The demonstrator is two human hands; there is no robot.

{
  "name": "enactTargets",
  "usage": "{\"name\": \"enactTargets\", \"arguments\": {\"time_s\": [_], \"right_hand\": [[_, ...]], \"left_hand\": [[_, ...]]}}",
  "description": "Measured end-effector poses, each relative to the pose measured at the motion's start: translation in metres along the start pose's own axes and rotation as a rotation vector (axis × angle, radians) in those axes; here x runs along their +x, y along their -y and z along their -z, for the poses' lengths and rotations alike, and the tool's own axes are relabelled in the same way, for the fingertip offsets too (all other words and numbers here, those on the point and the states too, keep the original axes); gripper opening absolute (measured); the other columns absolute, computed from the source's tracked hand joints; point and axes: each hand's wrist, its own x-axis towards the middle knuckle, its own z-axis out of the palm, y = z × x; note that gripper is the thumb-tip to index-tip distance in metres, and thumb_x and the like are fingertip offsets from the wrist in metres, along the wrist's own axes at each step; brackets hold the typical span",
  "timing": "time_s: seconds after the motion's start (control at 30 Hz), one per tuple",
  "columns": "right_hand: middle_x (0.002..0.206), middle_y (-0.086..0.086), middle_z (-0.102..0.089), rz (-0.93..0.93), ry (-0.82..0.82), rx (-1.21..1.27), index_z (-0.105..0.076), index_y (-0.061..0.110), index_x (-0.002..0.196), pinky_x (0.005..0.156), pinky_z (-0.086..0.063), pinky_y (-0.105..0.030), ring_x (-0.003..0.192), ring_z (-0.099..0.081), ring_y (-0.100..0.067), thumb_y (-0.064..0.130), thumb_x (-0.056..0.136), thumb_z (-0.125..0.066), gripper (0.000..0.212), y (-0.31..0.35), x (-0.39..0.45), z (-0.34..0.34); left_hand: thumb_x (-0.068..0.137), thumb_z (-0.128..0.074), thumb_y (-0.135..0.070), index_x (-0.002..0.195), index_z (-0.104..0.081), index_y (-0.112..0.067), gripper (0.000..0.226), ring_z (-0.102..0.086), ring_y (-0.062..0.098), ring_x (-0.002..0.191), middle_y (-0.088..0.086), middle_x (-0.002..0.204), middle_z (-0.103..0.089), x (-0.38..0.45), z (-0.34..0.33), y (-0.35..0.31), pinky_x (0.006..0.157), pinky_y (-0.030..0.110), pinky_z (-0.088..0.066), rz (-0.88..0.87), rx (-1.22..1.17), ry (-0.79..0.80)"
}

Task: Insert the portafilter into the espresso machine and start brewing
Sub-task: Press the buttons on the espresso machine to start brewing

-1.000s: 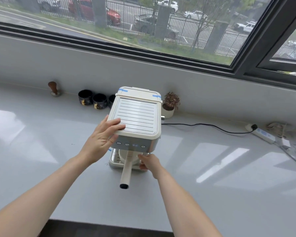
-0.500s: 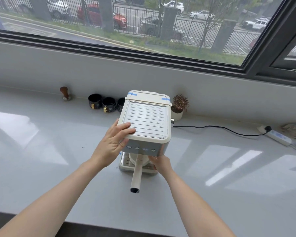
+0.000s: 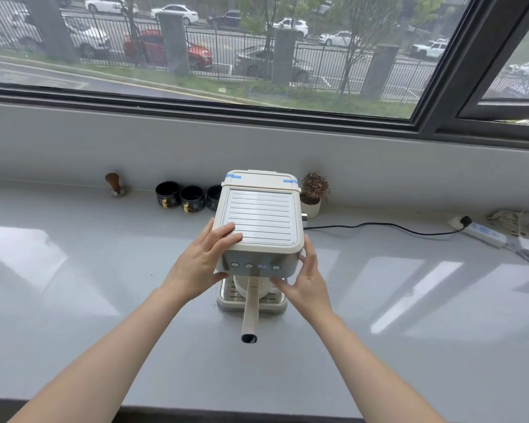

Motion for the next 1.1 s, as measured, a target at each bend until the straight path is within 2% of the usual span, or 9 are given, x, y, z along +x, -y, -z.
{"name": "enactTargets", "arguments": {"time_s": [0.13,0.23,0.4,0.6,0.83,1.1], "right_hand": [[0.145,0.005,-0.043,-0.115,-0.112,0.062,0.005,0.038,0.142,0.084,-0.053,-0.044,0.124,-0.05,-0.019,0.052,0.064,-0.076,0.113,0.018,0.006,-0.016],[0.144,0.003,-0.044,-0.149,-0.15,0.047,0.004,0.037,0.142,0.084,-0.051,-0.04,0.124,-0.05,-0.02,0.048,0.065,-0.076,0.112,0.021,0.006,-0.02],[0.141,0.003,-0.048,-0.149,-0.168,0.018,0.003,0.036,0.142,0.08,-0.053,-0.042,0.12,-0.054,-0.021,0.05,0.065,-0.076,0.112,0.022,0.006,-0.022],[0.138,0.005,-0.051,-0.137,-0.19,-0.028,0.001,0.034,0.143,0.077,-0.054,-0.041,0.117,-0.055,-0.022,0.057,0.063,-0.073,0.111,0.022,0.005,-0.022],[0.138,0.004,-0.049,-0.139,-0.179,-0.022,0.001,0.032,0.143,0.076,-0.05,-0.037,0.119,-0.052,-0.02,0.054,0.064,-0.075,0.111,0.022,0.006,-0.022],[0.142,0.005,-0.046,-0.113,-0.171,-0.02,0.0,0.032,0.142,0.075,-0.052,-0.039,0.117,-0.055,-0.023,0.052,0.064,-0.075,0.11,0.023,0.006,-0.021]], "left_hand": [[0.065,-0.085,-0.015,0.137,-0.035,-0.028,0.089,-0.022,0.034,0.142,-0.007,0.147,-0.027,0.002,-0.004,0.0,0.096,0.053,-0.049,-0.023,0.01,-0.057],[0.064,-0.085,-0.013,0.137,-0.032,-0.031,0.091,-0.02,0.032,0.143,-0.009,0.148,-0.025,0.002,-0.007,0.001,0.094,0.053,-0.05,-0.01,0.001,-0.048],[0.066,-0.083,-0.009,0.137,-0.029,-0.035,0.093,-0.014,0.028,0.145,-0.014,0.149,-0.021,0.001,-0.011,0.001,0.087,0.052,-0.054,0.032,-0.022,-0.046],[0.067,-0.082,-0.008,0.137,-0.027,-0.037,0.094,-0.014,0.028,0.145,-0.015,0.149,-0.019,0.001,-0.012,0.002,0.088,0.052,-0.054,0.041,-0.016,-0.038],[0.068,-0.082,-0.007,0.136,-0.03,-0.035,0.09,-0.015,0.028,0.145,-0.013,0.149,-0.023,0.001,-0.014,0.002,0.089,0.053,-0.054,0.034,-0.032,-0.059],[0.065,-0.083,-0.004,0.135,-0.031,-0.037,0.093,-0.019,0.028,0.144,-0.014,0.147,-0.024,0.001,-0.016,0.002,0.09,0.051,-0.053,0.023,-0.076,-0.085]]}}
